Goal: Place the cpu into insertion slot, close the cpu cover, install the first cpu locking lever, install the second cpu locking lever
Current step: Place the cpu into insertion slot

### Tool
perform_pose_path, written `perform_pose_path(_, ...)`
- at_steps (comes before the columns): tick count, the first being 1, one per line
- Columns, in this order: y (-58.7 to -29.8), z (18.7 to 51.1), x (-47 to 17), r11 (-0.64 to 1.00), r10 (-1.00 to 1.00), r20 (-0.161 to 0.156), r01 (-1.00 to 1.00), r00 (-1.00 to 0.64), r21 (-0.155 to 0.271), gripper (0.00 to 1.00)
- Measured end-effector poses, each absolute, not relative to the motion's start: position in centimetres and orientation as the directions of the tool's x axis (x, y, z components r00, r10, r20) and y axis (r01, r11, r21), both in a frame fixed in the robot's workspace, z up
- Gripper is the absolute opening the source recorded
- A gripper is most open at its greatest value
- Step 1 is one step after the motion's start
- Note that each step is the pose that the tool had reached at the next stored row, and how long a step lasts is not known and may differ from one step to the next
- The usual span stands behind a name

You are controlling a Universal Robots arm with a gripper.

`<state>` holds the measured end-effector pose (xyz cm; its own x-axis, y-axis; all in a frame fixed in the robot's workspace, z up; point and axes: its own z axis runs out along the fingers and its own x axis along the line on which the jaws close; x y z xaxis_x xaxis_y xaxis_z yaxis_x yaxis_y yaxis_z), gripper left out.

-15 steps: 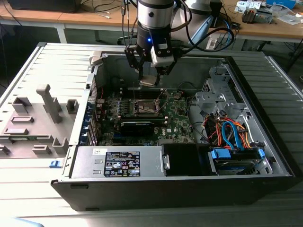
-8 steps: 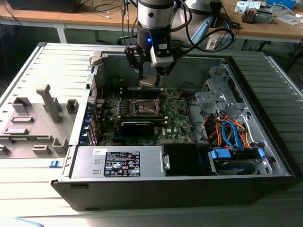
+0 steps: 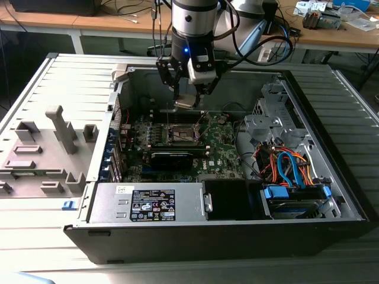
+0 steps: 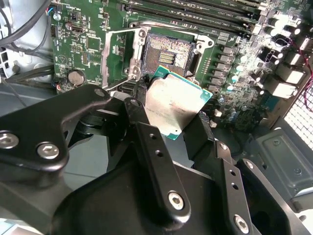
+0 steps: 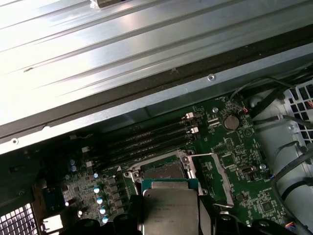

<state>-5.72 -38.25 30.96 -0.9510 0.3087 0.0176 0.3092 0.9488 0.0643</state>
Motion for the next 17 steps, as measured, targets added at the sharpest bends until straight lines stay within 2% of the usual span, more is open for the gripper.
perform_pose_path(17, -38.26, 30.89, -5.72, 0.941, 0.333, 0.018, 0.333, -0.943, 0.064, 0.55)
